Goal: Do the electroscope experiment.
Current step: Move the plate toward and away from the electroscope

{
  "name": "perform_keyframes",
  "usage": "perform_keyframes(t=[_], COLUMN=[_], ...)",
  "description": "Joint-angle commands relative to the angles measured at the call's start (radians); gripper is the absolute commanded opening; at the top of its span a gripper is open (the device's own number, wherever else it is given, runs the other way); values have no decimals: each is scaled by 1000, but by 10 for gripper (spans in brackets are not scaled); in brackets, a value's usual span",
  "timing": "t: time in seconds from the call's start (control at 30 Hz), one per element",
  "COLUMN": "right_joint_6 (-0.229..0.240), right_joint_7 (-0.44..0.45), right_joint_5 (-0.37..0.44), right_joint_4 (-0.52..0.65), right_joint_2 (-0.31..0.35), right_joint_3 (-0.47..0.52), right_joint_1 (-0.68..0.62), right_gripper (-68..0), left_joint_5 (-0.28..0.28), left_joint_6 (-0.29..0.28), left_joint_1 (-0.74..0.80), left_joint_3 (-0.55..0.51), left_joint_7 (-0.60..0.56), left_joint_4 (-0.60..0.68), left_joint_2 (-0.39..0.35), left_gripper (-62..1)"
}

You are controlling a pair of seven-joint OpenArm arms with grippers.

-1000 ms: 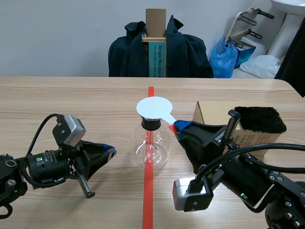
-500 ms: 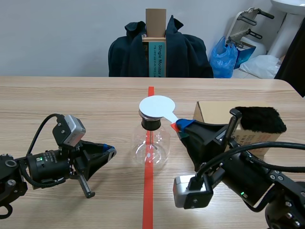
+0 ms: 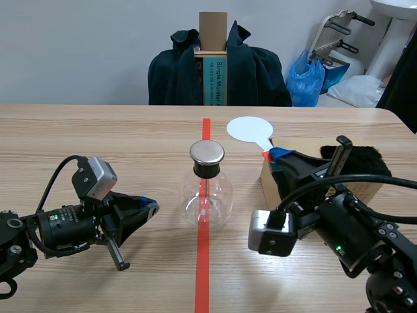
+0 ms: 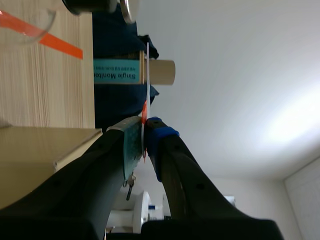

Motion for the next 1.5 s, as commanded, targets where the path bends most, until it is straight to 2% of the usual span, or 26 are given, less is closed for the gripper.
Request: perform_keyframes(t=[0.0,0.27,0.63,0.8,0.9,1.47], right_joint_6=[-18,-18,-24,-57,-57,-56], right_joint_7=[-15,-51,105,180,215,262], right_joint_5=[6,6,6,6,6,6], right_joint_4=[26,26,26,26,26,26], right_joint_2=[13,13,13,13,13,13], right_joint_3=[17,20,20,20,20,20], right_joint_1=[11,11,0,0,0,0], right_gripper=[-667,-667,-667,-667,-667,-667], left_joint_5=[-7,-7,-7,-7,-7,-7], left_joint_6=[-2,-2,-2,-2,-2,-2], left_joint_1=[-9,-9,-8,-8,-8,-8], left_joint_3=[-3,-3,-3,-3,-3,-3], left_joint_7=[-22,-22,-21,-21,-21,-21], left_joint_4=[13,13,13,13,13,13], left_joint_2=[6,6,6,6,6,6], left_gripper=[-590,-590,-590,-590,-590,-590])
